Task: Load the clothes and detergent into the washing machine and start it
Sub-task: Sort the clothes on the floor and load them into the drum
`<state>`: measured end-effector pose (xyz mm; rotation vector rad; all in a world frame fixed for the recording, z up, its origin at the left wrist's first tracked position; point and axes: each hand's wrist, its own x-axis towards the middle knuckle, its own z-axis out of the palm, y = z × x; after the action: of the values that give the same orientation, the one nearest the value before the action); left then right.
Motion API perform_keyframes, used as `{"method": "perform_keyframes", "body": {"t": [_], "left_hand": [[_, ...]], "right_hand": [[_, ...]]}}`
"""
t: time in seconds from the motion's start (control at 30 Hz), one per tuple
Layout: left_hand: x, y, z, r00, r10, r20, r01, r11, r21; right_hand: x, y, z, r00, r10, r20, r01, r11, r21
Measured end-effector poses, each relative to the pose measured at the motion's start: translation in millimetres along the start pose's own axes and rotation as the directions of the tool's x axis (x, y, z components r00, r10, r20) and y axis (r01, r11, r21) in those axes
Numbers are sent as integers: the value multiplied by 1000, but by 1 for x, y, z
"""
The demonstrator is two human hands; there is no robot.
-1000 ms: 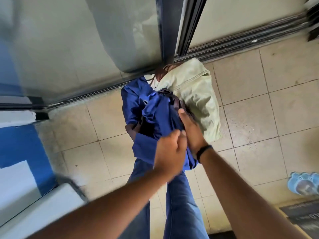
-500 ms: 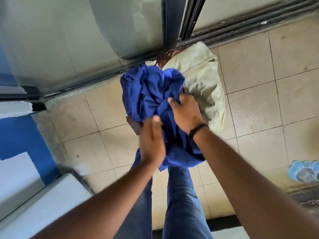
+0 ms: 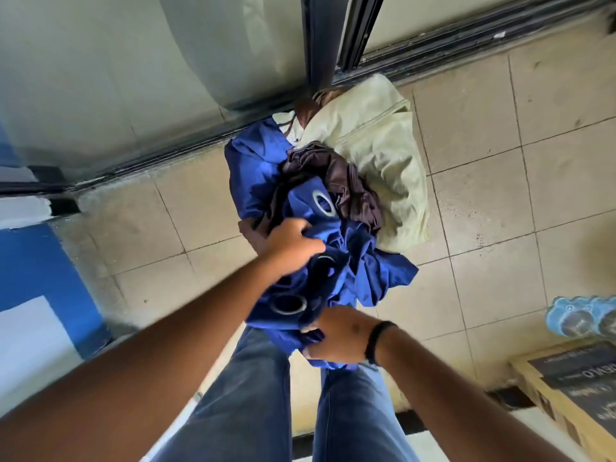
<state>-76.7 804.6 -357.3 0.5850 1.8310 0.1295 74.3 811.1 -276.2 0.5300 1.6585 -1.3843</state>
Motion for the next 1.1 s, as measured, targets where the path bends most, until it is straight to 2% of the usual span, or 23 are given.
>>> {"method": "perform_keyframes", "body": {"t": [0.07,0.13,0.2,0.23,0.27,0.33,0.4,0.43,0.5,0.57,0.6,0.63,0.67,0.7,0.73,0.77,0.8,0.83,0.87,0.93,0.97,1.03,1.1], "left_hand": [[-21,-6,26,999,-27,-46,24,998,-62],[-49,-11,47,999,-36,-8,34,979,-203],[-81,-12,66,993,-28,114,59,958,-282],[-97,-9,75,984,-6,179,63,946,-317],[-113,-5,82,971,18,240,70,933,-354],[-141,7,91,918,81,389,93,908,-409],[-162,19,93,791,182,585,89,910,-405],[-173,24,92,705,237,668,51,923,-381],[-185,24,88,560,300,772,-35,940,-340],[-177,16,74,521,303,798,-27,940,-339],[-164,13,68,544,313,778,-21,933,-360],[-146,6,61,617,305,725,-9,925,-380],[-126,1,55,747,203,633,44,935,-352],[-104,-8,50,897,20,441,111,956,-270],[-85,-16,40,989,-81,125,111,961,-254],[-72,-25,30,980,-50,-191,-5,960,-279],[-62,-31,22,919,13,-394,-137,948,-288],[-53,-32,13,885,29,-464,-203,922,-330],[-48,-26,6,902,2,-431,-203,884,-421],[-31,-7,3,967,-132,-219,12,879,-476],[-25,1,5,988,-131,-77,87,902,-423],[-25,14,14,985,-79,151,112,967,-228],[-35,14,26,975,-77,206,78,997,7]], "right_hand": [[-7,20,-19,991,130,-2,-130,990,-61],[-12,39,-45,949,229,-218,-258,959,-115],[-10,49,-72,808,261,-529,-301,954,11],[-4,51,-83,725,265,-635,-251,961,114],[6,52,-91,683,268,-680,-180,963,199],[35,53,-96,750,269,-604,-142,958,249],[66,55,-85,849,342,-403,-274,937,218],[78,56,-77,860,378,-342,-344,926,159],[92,58,-63,850,390,-353,-402,915,43],[97,58,-54,839,347,-420,-359,932,52],[95,58,-49,838,328,-437,-319,943,95],[93,58,-43,836,305,-457,-273,952,137],[86,58,-37,828,277,-487,-229,961,157],[77,59,-30,825,243,-511,-188,969,158],[66,58,-22,824,202,-529,-142,978,152],[51,58,-14,823,161,-545,-89,984,156],[35,56,-6,822,121,-556,-27,984,174],[19,53,3,820,76,-567,40,981,189],[3,49,11,819,27,-574,100,977,189],[-22,40,26,816,-72,-574,196,968,157],[-31,36,31,820,-107,-562,223,965,141],[-48,31,36,854,-136,-503,215,971,103],[-66,29,38,899,-121,-420,162,985,63]]}}
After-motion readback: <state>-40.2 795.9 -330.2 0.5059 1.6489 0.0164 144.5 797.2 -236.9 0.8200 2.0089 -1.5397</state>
